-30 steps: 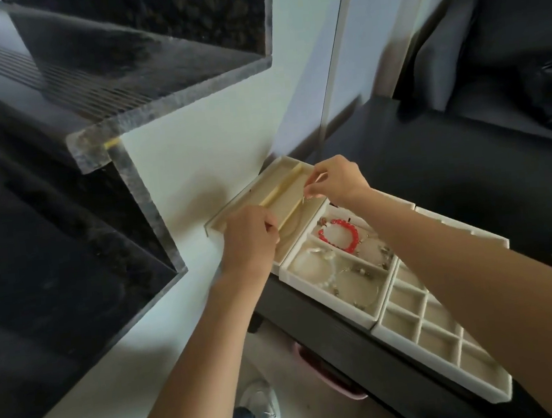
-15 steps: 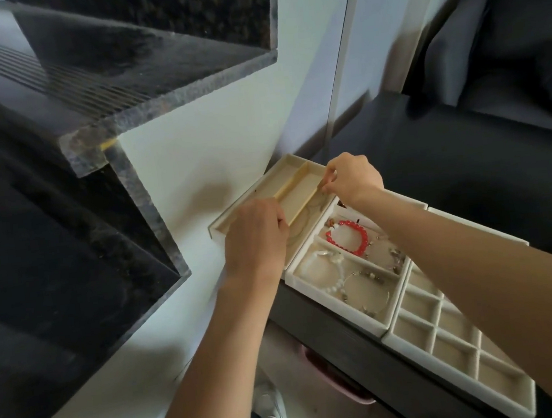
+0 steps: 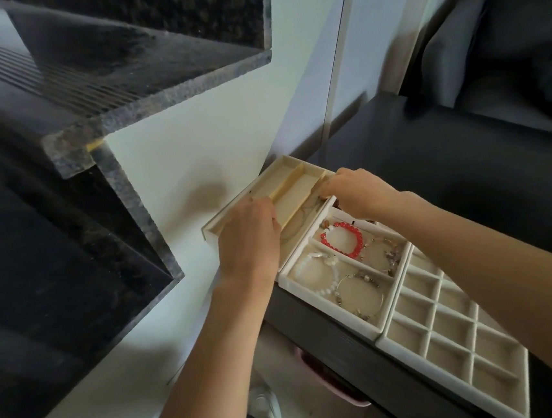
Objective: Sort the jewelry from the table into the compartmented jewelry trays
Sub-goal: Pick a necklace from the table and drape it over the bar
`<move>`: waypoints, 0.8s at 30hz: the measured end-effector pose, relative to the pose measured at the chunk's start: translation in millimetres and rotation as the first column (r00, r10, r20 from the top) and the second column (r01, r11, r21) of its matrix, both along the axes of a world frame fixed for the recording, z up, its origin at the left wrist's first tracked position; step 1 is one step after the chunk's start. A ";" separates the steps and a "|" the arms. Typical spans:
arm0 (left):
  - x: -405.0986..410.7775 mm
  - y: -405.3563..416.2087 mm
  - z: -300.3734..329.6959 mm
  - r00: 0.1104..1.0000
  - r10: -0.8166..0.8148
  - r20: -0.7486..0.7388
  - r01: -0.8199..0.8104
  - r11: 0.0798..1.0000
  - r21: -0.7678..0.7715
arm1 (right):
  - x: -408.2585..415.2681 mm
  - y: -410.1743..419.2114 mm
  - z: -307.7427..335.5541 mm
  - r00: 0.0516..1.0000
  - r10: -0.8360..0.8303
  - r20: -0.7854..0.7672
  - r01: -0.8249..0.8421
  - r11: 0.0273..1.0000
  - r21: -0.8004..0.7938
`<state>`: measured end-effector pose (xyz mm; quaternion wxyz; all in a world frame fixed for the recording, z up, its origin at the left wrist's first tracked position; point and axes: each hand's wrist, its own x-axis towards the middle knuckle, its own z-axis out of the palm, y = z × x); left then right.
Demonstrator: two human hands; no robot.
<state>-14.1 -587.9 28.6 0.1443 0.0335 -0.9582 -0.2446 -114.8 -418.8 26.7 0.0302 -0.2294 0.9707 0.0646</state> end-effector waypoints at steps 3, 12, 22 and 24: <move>0.2 -1.1 -0.4 1.000 -0.008 0.011 0.008 1.000 -0.020 | -6.5 2.6 -5.5 0.995 0.080 -0.051 -0.072 0.986 0.154; 3.6 -2.1 -3.3 0.992 -0.061 0.110 0.085 0.971 -0.225 | -10.4 0.3 -9.6 0.987 0.082 -0.136 -0.046 0.968 0.248; 9.5 5.2 -3.4 0.983 -0.023 0.182 0.112 0.863 -0.492 | -2.0 -7.8 -11.9 0.990 -0.012 -0.139 0.029 0.992 0.119; 9.8 3.8 -4.2 0.980 -0.008 0.201 0.112 0.853 -0.511 | -0.3 -10.2 -12.2 0.990 0.000 -0.140 0.011 0.997 0.079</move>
